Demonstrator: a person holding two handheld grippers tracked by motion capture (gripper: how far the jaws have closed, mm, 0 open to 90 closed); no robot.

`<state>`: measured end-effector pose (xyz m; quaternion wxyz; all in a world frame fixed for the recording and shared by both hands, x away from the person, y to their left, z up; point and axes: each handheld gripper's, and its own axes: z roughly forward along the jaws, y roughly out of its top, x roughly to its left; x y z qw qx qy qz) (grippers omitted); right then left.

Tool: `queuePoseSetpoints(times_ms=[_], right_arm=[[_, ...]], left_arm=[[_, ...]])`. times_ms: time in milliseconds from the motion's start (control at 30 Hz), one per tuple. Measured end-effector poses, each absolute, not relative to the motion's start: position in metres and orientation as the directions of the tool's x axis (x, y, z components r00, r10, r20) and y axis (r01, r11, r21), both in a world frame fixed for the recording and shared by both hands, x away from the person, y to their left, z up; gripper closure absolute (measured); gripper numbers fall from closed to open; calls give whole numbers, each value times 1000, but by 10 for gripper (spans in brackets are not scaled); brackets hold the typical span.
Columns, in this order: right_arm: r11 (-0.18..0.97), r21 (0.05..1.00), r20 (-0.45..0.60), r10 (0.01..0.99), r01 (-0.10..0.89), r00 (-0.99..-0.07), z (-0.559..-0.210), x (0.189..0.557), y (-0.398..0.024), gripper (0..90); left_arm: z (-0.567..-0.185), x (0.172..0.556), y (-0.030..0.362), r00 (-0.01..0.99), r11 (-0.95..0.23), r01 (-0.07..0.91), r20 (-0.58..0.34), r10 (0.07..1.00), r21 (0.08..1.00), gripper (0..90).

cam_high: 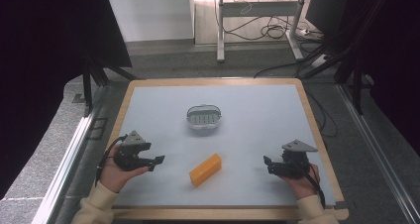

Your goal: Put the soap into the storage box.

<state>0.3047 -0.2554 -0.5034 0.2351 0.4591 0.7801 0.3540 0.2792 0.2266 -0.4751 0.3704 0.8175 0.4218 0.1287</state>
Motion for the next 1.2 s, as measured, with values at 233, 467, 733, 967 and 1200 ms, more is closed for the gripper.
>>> queuePoseSetpoints(times_ms=[233,467,733,967,1200], right_arm=[[326,769,-39,883,551,-467,-504,305,-255,141],[329,773,-48,882,542,-468,-503,304,-254,146],[335,772,-52,880,540,-473,-503,303,-253,146],[337,769,-53,880,543,-472,-504,304,-254,146],[340,765,-54,880,546,-472,-505,304,-254,146]], left_arm=[[-469,279,217,627,-392,591,-96,773,705,265],[-460,277,210,616,-379,586,-89,783,717,271],[-457,277,202,638,-401,579,-89,765,710,269],[-454,278,197,650,-411,569,-83,755,712,269],[-451,279,186,667,-432,559,-74,742,708,269]])
